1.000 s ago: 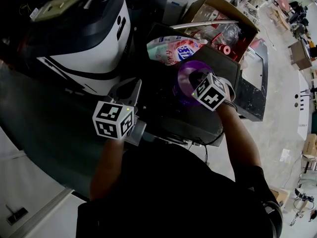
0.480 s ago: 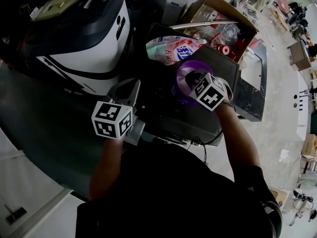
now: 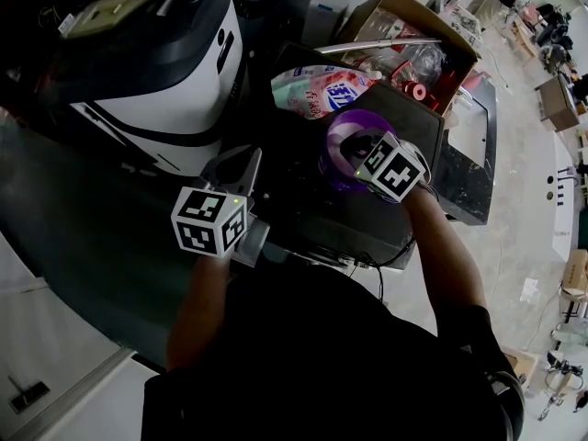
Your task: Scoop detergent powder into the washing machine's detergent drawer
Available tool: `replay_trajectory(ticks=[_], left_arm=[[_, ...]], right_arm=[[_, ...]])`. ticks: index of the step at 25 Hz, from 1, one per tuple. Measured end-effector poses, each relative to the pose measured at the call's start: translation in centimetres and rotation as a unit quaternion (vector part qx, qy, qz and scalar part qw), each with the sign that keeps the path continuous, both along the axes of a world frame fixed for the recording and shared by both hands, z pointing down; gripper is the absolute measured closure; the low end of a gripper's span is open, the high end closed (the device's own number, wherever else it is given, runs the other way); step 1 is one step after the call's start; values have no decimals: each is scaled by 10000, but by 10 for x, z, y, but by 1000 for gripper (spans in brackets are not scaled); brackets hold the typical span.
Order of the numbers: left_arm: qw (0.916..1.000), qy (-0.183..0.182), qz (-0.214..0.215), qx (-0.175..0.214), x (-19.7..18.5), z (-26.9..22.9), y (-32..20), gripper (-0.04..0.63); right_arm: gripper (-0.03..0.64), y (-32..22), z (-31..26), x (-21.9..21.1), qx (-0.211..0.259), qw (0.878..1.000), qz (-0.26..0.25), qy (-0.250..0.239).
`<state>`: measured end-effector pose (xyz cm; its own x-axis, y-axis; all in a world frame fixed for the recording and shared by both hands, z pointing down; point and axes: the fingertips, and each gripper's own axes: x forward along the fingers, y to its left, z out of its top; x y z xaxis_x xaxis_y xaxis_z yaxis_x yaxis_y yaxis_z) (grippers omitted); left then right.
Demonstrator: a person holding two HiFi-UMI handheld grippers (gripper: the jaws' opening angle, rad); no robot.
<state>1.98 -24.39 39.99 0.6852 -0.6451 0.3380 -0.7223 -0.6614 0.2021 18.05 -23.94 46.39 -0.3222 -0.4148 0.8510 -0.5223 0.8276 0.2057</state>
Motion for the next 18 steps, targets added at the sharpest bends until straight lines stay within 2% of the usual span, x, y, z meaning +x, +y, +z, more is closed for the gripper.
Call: replay_trajectory(ticks=[18], left_arm=[[10000, -49, -44, -30, 8, -1, 7, 586]], right_arm=[[594, 22, -1, 0, -842, 9945, -484, -386]])
